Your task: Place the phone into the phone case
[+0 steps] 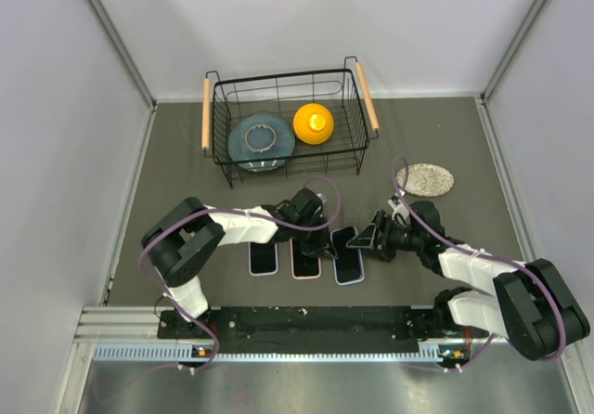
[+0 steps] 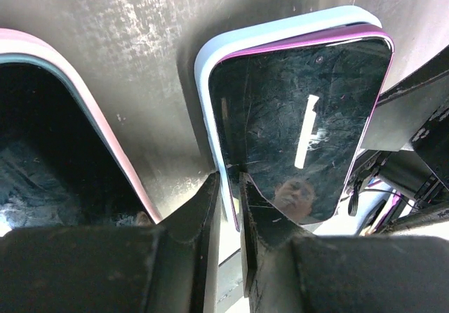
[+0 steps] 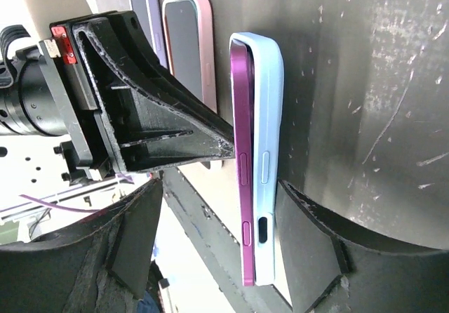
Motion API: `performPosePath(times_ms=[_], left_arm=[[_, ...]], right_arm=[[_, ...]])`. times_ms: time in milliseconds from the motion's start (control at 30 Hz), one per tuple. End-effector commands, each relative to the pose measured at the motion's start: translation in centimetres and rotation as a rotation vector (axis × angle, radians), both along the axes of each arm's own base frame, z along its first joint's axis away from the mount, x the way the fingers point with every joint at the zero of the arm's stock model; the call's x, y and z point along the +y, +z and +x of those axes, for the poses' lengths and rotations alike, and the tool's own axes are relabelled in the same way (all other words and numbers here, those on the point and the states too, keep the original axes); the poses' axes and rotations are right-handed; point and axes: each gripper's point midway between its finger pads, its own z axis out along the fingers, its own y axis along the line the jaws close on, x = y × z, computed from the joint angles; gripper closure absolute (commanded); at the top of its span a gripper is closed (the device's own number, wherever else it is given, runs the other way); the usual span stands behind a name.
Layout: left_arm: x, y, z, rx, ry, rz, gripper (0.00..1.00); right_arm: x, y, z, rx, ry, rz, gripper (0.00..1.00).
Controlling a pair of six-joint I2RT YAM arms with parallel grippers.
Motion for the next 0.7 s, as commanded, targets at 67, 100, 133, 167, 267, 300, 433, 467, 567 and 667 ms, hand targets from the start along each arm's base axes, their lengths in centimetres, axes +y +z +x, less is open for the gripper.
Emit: performPosePath(times_ms=[67, 100, 133, 167, 267, 300, 433, 467, 567, 667], left_arm=[[-1.3, 0.7, -0.4, -0.035, -0.027, -0.06, 0.91], [-1.2, 0.6, -0.5, -0.033, -0.029, -0.058, 0.91], [-1.2, 0.6, -0.5, -0.034, -0.029, -0.057, 0.91], [-1.2, 0.6, -0.5, -0.033, -0.029, -0.056, 0.92], [-1.2, 0.5, -0.5, -0.033, -0.029, -0.056, 0.92], [-1.2, 0.5, -0.5, -0.033, -0.029, -0.057, 0.92], [-1.3, 0.7, -0.4, -0.036, -0.031, -0.06, 0.93], [-1.2, 0.6, -0.5, -0.036, -0.031, -0.059, 0.93], [-1.3, 0.5, -0.5, -0.034, -0.03, -0.06, 0.92], [-1.4, 0.5, -0.5, -0.034, -0.032, -0.067, 0.92]], right_arm=[[1.2, 3.7, 0.3, -0.13, 0.073, 0.115, 0.4], [1.1, 3.6, 0.3, -0.128, 0.073, 0.111, 0.41], [1.0, 3.4, 0.4, -0.135, 0.074, 0.1, 0.42], [1.0, 3.3, 0.4, -0.132, 0.073, 0.093, 0.45], [0.8, 2.9, 0.4, -0.128, 0.07, 0.073, 0.51], [0.8, 2.8, 0.4, -0.126, 0.069, 0.068, 0.53], [0.7, 2.7, 0.7, -0.135, 0.065, 0.054, 0.61], [0.7, 2.6, 0.7, -0.135, 0.064, 0.051, 0.66], [0.7, 2.6, 0.7, -0.134, 0.065, 0.049, 0.71], [0.7, 2.5, 0.7, -0.136, 0.067, 0.043, 0.8]])
